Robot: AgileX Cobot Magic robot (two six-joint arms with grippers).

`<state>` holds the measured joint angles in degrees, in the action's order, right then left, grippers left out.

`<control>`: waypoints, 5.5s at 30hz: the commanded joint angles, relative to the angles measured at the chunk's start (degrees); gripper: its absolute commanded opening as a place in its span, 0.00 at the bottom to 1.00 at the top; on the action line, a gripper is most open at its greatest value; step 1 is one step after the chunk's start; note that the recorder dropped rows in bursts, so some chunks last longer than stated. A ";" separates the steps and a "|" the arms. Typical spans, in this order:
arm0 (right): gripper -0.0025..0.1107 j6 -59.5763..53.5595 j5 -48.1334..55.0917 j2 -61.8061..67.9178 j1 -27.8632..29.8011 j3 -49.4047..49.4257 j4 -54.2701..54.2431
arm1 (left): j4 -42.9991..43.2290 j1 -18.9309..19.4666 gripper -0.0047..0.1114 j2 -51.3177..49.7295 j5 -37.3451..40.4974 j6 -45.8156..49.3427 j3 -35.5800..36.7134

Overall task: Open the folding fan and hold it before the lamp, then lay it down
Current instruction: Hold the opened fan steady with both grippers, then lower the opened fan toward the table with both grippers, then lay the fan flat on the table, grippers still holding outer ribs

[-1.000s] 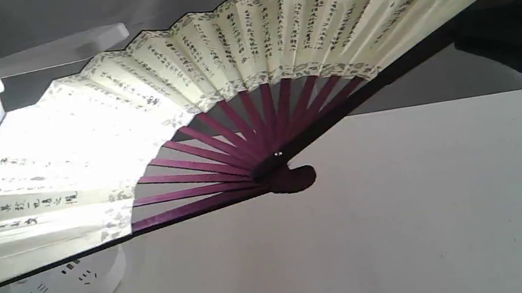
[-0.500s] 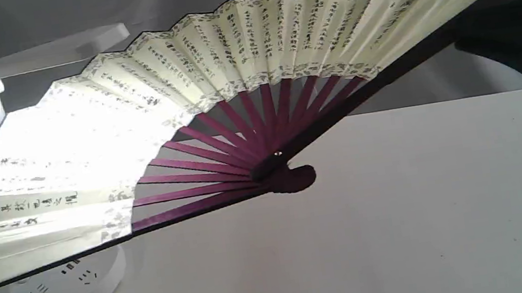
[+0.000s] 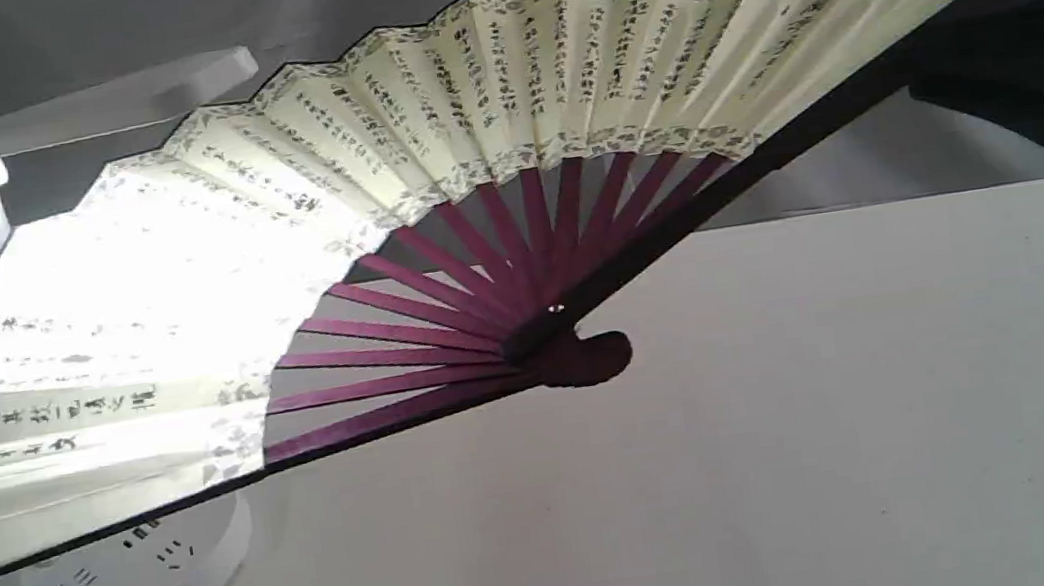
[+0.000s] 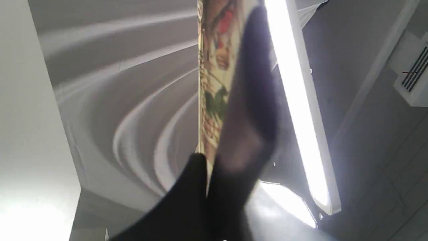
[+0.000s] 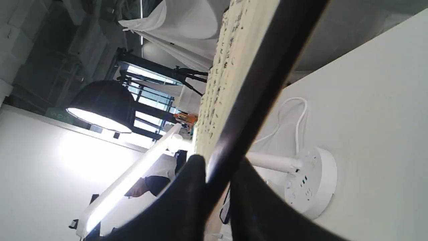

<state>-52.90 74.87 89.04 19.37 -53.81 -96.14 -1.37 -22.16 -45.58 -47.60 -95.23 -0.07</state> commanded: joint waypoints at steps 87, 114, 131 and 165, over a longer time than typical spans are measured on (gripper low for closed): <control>0.02 -2.33 -33.09 18.47 2.31 0.03 9.82 | 11.41 0.20 0.04 -61.38 -9.92 -5.22 -29.60; 0.22 -2.32 -31.13 18.47 4.63 0.03 12.81 | 12.69 0.20 0.04 -66.53 -13.33 -6.52 -33.54; 0.57 -2.16 -24.23 18.47 4.63 0.03 16.71 | 12.26 0.20 0.04 -66.53 -10.30 1.16 -33.53; 0.54 -2.51 -15.73 18.36 4.63 0.03 19.67 | 18.40 0.20 0.12 -68.22 14.79 23.84 -40.90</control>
<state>-54.65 58.77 107.66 23.96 -53.81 -76.57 14.72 -21.95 -112.77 -38.32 -75.85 -41.15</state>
